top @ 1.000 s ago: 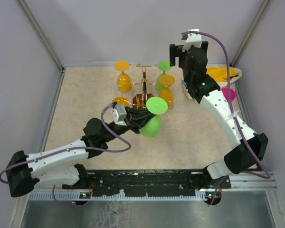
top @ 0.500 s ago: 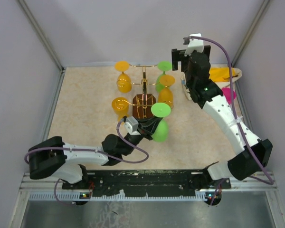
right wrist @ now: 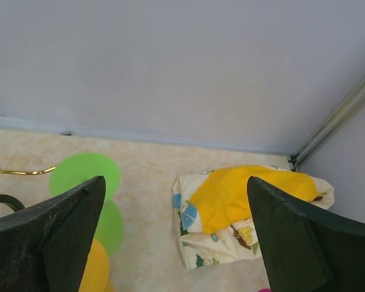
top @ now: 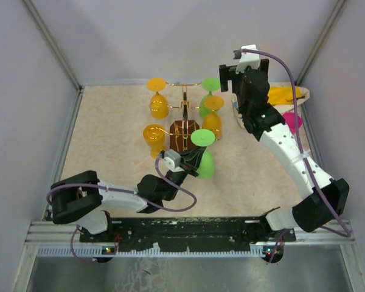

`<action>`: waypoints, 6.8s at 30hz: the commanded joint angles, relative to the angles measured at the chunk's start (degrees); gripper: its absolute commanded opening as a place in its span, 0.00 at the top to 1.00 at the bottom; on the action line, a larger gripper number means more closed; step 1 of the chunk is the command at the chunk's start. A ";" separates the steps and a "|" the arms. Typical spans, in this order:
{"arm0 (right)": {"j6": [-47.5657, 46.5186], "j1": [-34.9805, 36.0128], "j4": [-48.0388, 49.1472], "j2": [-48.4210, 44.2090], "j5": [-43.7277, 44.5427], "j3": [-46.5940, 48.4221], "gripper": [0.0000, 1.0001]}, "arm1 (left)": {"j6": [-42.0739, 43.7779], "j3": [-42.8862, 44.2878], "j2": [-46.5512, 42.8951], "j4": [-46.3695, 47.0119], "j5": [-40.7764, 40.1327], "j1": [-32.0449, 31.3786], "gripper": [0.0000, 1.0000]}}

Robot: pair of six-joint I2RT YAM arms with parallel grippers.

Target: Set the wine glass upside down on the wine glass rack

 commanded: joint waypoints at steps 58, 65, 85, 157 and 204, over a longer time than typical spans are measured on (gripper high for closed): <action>-3.79 -1.85 7.01 -2.13 -0.71 -3.59 0.01 | -6.34 2.95 4.98 -5.14 14.80 6.99 0.77; -3.30 -1.86 5.86 -1.09 -0.83 -2.44 0.01 | -5.90 1.81 3.51 -5.70 15.42 6.73 0.37; 5.22 -7.24 -9.23 3.09 -2.71 5.72 0.01 | 0.22 8.96 -14.49 -48.90 39.47 6.58 0.00; 10.60 -10.49 -30.25 8.23 -15.42 22.81 0.02 | -26.02 28.55 -13.16 -109.73 19.65 49.44 0.22; 26.98 -10.48 -20.48 7.22 -40.73 23.54 0.01 | 16.35 38.66 -22.49 -69.67 14.51 54.25 1.00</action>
